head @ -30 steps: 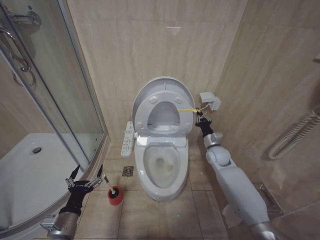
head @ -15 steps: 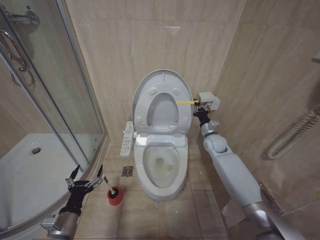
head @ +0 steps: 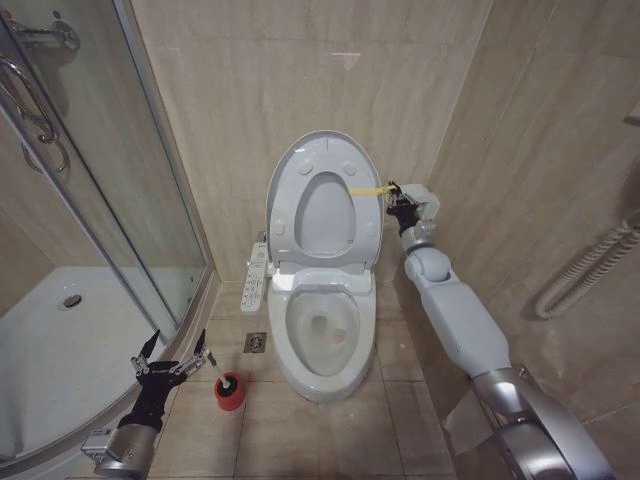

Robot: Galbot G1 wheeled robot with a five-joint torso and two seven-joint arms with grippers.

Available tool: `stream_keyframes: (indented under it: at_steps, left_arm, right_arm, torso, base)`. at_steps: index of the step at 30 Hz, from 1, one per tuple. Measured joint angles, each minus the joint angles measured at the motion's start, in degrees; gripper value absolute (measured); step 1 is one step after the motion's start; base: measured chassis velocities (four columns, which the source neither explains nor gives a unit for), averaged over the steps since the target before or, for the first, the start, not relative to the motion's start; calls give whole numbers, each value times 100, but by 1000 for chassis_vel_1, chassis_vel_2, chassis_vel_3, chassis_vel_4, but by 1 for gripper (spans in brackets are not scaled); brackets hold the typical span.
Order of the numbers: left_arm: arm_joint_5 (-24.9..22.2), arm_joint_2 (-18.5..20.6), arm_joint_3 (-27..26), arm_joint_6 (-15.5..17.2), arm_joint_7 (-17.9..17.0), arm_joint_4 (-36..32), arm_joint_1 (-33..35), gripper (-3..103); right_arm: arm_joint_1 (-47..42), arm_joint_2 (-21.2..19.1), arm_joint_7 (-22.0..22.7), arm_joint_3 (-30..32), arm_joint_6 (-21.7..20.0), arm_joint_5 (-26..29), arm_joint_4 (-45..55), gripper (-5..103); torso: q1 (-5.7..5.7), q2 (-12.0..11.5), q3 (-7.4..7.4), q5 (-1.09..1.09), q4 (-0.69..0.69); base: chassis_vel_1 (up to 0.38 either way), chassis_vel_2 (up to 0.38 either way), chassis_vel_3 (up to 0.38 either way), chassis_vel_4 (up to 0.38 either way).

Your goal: Open the toilet lid, clean the toilet bowl with a toilet brush, close the toilet lid, and flush.

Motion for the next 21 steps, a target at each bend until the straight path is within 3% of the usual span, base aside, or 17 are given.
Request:
stream_keyframes:
  at_steps: [21]
  left_arm:
    - [0,0,0,0,0,0,0,100]
  right_arm:
    - [62,-133,65,-111,-42,36,209,6]
  torso:
    - [0,1,-1,0,-3]
  base:
    - [0,0,0,0]
